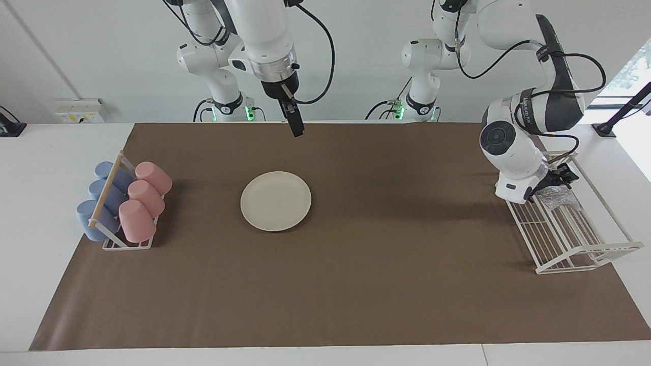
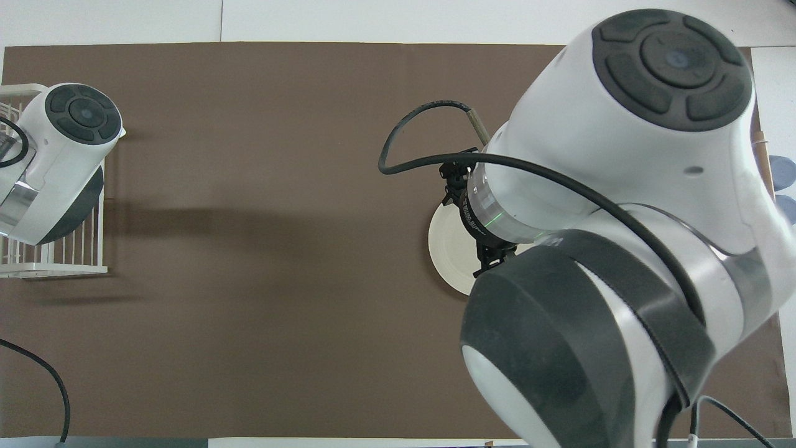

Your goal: Wipe plate with sponge

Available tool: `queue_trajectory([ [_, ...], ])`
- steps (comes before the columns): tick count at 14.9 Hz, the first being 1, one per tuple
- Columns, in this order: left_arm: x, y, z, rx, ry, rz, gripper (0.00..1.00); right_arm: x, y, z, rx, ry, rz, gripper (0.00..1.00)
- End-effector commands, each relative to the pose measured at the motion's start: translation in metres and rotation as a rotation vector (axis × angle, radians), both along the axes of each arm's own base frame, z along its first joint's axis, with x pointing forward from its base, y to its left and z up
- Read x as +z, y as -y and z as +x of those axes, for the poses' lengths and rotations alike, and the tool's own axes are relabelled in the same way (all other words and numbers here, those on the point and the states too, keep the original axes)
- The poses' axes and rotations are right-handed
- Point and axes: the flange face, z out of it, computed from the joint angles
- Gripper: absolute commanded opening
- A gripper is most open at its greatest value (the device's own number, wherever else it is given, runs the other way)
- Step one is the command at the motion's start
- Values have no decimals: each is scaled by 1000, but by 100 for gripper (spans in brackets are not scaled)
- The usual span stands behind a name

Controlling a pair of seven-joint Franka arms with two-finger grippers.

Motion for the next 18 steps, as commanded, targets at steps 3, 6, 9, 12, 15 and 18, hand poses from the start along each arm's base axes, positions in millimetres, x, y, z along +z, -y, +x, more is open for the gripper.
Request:
queue_trajectory([
  [3, 2, -3, 0, 6, 32, 11, 71, 12, -13, 4, 23, 128, 44, 100],
  [6, -6, -3, -3, 0, 38, 1, 71, 6, -21, 5, -259, 78, 59, 100],
  [9, -7, -6, -3, 4, 43, -3, 71, -8, -54, 6, -341, 39, 44, 100],
  [12, -7, -6, -3, 5, 43, -5, 61, -13, -76, 28, -371, 4, 26, 93],
  [15, -5, -6, -2, 9, 51, -5, 0, -26, -92, 47, -418, 9, 36, 97],
  [18, -3, -5, -1, 15, 57, -6, 0, -21, -93, 48, -410, 25, 37, 91],
])
